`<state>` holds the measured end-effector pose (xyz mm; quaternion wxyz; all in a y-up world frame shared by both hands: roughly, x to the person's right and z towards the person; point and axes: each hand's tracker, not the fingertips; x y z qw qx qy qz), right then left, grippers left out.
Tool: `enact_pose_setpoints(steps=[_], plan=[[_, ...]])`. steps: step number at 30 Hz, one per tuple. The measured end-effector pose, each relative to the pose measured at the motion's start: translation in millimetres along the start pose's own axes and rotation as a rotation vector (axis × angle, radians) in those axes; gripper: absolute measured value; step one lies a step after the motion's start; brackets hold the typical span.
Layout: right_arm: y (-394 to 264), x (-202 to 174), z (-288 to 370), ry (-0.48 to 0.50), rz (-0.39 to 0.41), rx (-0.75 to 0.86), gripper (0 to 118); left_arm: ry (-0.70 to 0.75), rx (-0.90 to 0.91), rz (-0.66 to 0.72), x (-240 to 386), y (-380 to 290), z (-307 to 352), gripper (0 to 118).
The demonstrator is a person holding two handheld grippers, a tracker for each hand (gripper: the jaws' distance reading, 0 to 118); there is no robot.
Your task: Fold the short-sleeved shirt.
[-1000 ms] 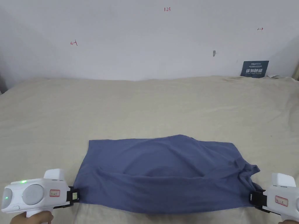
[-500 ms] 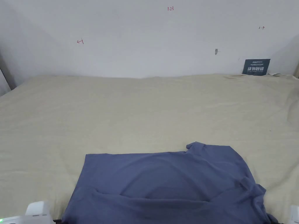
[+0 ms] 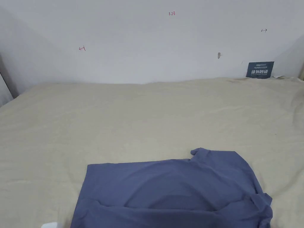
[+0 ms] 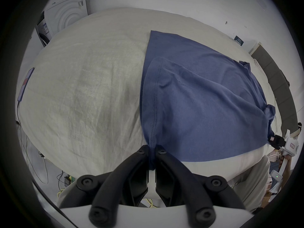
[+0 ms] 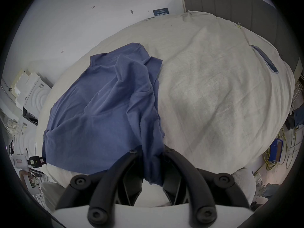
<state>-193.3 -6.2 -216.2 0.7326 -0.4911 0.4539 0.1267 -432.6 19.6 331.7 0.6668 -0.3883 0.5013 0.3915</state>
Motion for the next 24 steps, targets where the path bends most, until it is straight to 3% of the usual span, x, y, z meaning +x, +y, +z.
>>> enact_pose_setpoints(steps=[2, 5, 6, 8, 19, 24], plan=[[5, -3, 5, -0.018, 0.012, -0.001, 41, 0.008, 0.001, -0.007, 1, 1, 2, 48], [11, -8, 19, -0.022, 0.033, 0.03, 55, 0.037, 0.022, -0.042, 6, 3, 8, 70], [14, -9, 25, -0.013, 0.034, 0.047, 76, 0.046, 0.039, -0.045, 8, 4, 12, 91], [23, -16, 42, 0.007, 0.046, 0.097, 96, 0.046, 0.098, -0.055, 13, 10, 26, 109], [90, -69, 136, 0.068, 0.155, 0.495, 105, 0.021, 0.484, -0.105, 54, 59, 120, 111], [109, -99, 162, 0.031, 0.233, 0.667, 112, 0.0, 0.659, -0.139, 71, 87, 146, 111]])
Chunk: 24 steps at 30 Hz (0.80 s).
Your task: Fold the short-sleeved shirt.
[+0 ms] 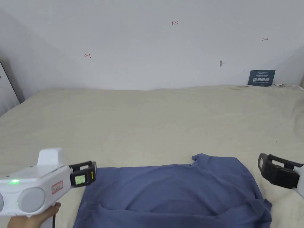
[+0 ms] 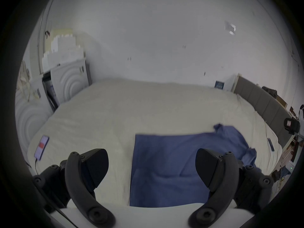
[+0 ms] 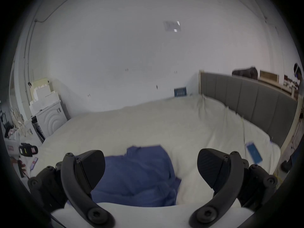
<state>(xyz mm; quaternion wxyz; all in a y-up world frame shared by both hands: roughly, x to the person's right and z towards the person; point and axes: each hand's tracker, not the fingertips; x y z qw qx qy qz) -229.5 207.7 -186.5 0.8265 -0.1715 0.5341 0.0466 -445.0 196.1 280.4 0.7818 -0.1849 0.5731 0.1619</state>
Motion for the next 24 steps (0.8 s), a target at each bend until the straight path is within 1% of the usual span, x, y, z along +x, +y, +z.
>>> enact_pose_setpoints(steps=[4, 11, 12, 13, 14, 16, 18, 19, 20, 21, 22, 24], plan=[[14, -17, 2, -0.016, 0.045, 0.106, 112, 0.003, 0.121, -0.012, 14, 17, -6, 110], [20, -36, 5, -0.037, 0.085, 0.24, 112, -0.012, 0.275, -0.01, 26, 21, -15, 107], [19, -38, 5, -0.041, 0.091, 0.25, 111, -0.016, 0.306, -0.012, 28, 18, -15, 103], [18, -40, 6, -0.047, 0.096, 0.263, 109, -0.022, 0.319, -0.021, 30, 17, -16, 97], [16, -42, 7, -0.047, 0.102, 0.277, 103, -0.026, 0.327, -0.032, 32, 15, -17, 86], [14, -43, 4, -0.052, 0.105, 0.286, 62, -0.027, 0.325, -0.051, 37, 12, -19, 55], [10, -45, 2, -0.053, 0.111, 0.289, 16, -0.039, 0.322, -0.066, 41, 9, -22, 25], [9, -41, -3, -0.052, 0.113, 0.287, 7, -0.042, 0.313, -0.067, 43, 9, -23, 21], [8, -41, -4, -0.055, 0.117, 0.283, 3, -0.035, 0.288, -0.083, 45, 8, -26, 20], [6, -42, -5, -0.058, 0.121, 0.284, 1, -0.036, 0.286, -0.103, 48, 8, -25, 14], [5, -42, -6, -0.061, 0.126, 0.283, 0, -0.028, 0.289, -0.134, 52, 6, -25, 1], [3, -39, -11, -0.049, 0.125, 0.278, 0, -0.032, 0.284, -0.132, 50, 5, -27, 0]])
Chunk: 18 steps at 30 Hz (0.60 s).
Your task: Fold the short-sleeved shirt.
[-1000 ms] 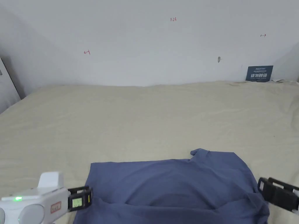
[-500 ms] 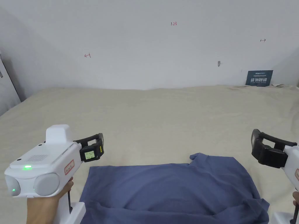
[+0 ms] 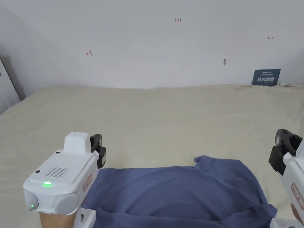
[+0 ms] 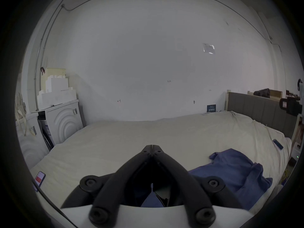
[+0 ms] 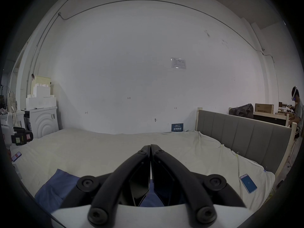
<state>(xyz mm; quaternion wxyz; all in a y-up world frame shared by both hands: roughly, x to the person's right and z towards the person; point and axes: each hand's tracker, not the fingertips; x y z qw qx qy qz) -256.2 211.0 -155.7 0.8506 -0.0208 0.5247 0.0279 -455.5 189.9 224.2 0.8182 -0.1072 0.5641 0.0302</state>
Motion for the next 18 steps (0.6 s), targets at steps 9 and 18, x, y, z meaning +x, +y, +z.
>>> enact_pose_setpoints(steps=[9, 18], plan=[[-5, -10, -24, 0.015, 0.014, -0.03, 0, -0.022, -0.16, -0.014, -10, -7, -35, 0], [-15, -23, -60, 0.018, 0.02, -0.084, 0, -0.082, -0.494, 0.125, -49, -29, -147, 0]])
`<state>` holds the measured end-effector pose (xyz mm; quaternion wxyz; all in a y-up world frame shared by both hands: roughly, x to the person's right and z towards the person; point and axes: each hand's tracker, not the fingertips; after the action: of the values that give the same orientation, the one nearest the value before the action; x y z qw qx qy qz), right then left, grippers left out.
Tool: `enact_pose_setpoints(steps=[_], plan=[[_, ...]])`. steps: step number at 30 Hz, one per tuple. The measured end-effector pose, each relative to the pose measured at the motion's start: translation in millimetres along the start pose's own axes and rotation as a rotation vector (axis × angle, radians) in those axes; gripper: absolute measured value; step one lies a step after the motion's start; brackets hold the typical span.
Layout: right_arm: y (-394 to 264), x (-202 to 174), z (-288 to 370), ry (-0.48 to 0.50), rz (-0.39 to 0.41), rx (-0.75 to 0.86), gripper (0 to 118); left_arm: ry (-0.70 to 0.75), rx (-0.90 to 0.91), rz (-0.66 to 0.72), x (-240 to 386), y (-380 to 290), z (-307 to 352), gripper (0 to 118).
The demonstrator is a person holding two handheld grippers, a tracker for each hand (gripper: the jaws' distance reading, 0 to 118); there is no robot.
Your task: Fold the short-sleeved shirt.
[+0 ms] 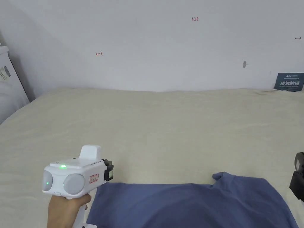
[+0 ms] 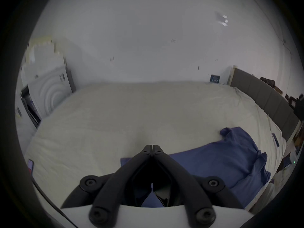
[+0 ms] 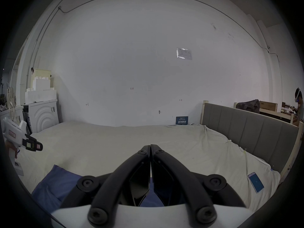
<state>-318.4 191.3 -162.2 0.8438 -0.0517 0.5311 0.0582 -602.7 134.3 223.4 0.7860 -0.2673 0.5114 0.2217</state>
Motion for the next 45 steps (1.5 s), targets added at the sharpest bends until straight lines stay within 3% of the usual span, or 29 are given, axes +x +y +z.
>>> enact_pose_setpoints(steps=[2, 5, 7, 8, 10, 12, 17, 19, 20, 21, 26, 30, 36, 40, 41, 43, 44, 45], plan=[[-9, 0, -14, -0.003, -0.006, -0.018, 0, 0.003, -0.07, 0.054, -12, 5, -31, 0], [-20, -3, -30, -0.004, -0.02, -0.054, 0, 0.025, -0.19, 0.028, -27, 5, -77, 0], [-26, -5, -38, -0.01, -0.016, -0.077, 0, 0.01, -0.237, 0.085, -41, 5, -106, 9], [-29, -6, -40, -0.011, -0.018, -0.086, 0, 0.007, -0.258, 0.117, -48, 4, -117, 19], [-37, -6, -46, -0.015, -0.025, -0.104, 0, 0.003, -0.269, 0.15, -55, 2, -134, 64], [-43, -7, -49, -0.022, -0.029, -0.123, 0, 0.03, -0.309, 0.164, -54, -3, -139, 89], [-53, -7, -55, -0.017, -0.038, -0.16, 0, 0.092, -0.356, 0.116, -56, -16, -152, 89], [-55, -9, -56, -0.015, -0.033, -0.168, 0, 0.1, -0.355, 0.111, -61, -23, -163, 83], [-55, -8, -56, -0.011, -0.03, -0.171, 0, 0.104, -0.357, 0.103, -61, -24, -164, 74], [-53, -11, -54, -0.009, -0.026, -0.175, 0, 0.102, -0.342, 0.092, -60, -25, -162, 56], [-55, -6, -57, -0.001, -0.01, -0.188, 0, 0.067, -0.336, 0.065, -53, -25, -161, 7], [-54, 2, -72, -0.001, 0.023, -0.213, 0, 0.056, -0.319, 0.035, -38, -29, -153, 3], [-57, 30, -143, 0.016, 0.001, -0.339, 0, 0.01, -0.215, 0.026, -32, -23, -112, 1], [-70, 43, -202, 0.063, -0.029, -0.535, 1, -0.007, -0.189, 0.006, -33, -22, -104, 1], [-76, 45, -216, 0.054, -0.048, -0.557, 3, -0.01, -0.183, 0.007, -32, -22, -100, 1], [-87, 47, -241, 0.053, -0.064, -0.648, 28, -0.021, -0.173, 0.012, -31, -21, -94, 1], [-94, 49, -250, 0.065, -0.104, -0.663, 43, -0.029, -0.17, 0.016, -31, -20, -92, 1], [-99, 43, -252, 0.063, -0.119, -0.686, 66, -0.034, -0.172, 0.017, -32, -20, -90, 1]])
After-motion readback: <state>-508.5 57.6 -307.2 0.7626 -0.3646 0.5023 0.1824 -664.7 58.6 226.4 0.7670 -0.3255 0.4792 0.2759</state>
